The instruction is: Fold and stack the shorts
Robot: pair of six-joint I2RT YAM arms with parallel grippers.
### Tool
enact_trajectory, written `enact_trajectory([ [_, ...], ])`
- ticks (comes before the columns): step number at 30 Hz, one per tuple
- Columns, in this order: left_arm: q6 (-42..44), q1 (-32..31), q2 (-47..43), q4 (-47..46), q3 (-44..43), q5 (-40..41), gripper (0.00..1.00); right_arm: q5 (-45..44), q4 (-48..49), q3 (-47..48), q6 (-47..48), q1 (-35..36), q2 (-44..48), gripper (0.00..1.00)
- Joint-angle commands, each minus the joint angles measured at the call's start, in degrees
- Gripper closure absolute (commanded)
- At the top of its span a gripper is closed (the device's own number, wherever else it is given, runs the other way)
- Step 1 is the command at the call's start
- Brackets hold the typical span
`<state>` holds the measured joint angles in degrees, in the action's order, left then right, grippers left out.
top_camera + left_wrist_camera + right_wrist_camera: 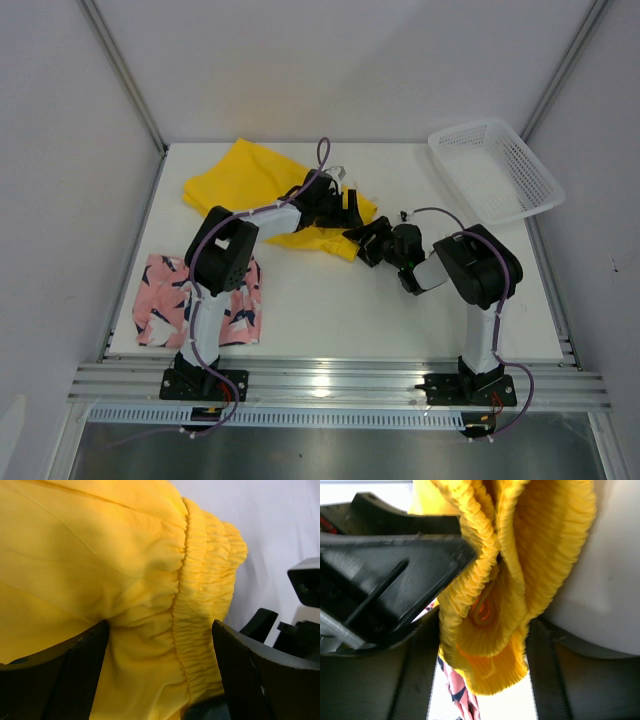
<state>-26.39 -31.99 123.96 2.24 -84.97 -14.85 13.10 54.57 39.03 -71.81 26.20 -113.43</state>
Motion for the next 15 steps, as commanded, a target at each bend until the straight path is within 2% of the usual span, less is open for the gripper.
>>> enact_trajectory([
  [1, -1.9, -1.4, -1.1, 3.4, 2.4, -6.2, 0.14, -3.0, 1.2, -0.4, -0.5, -1.1, -3.7, 0.37],
  [6, -2.3, -1.4, -1.6, 3.0, 2.4, -6.9, 0.14, -2.3, 3.2, -1.4, 0.5, -2.2, -3.6, 0.63],
  [10, -2.7, -1.5, -2.4, 2.2, 3.1, -7.1, 0.14, -0.6, 2.5, -0.2, 2.7, -3.0, -3.4, 0.76],
  [11, -2.9, -1.6, -2.6, 2.0, 3.3, -7.0, 0.14, 1.0, 2.4, 0.6, 3.3, -3.5, -3.4, 0.82],
  [12, -2.9, -1.5, -2.8, 1.9, 3.5, -7.0, 0.14, 2.2, 1.3, 1.0, 4.0, -3.8, -3.2, 0.92],
  [15, -2.9, -1.5, -3.6, 1.9, 3.1, -6.8, 0.14, 6.0, -2.3, 1.1, 5.2, -5.3, -1.7, 1.0],
])
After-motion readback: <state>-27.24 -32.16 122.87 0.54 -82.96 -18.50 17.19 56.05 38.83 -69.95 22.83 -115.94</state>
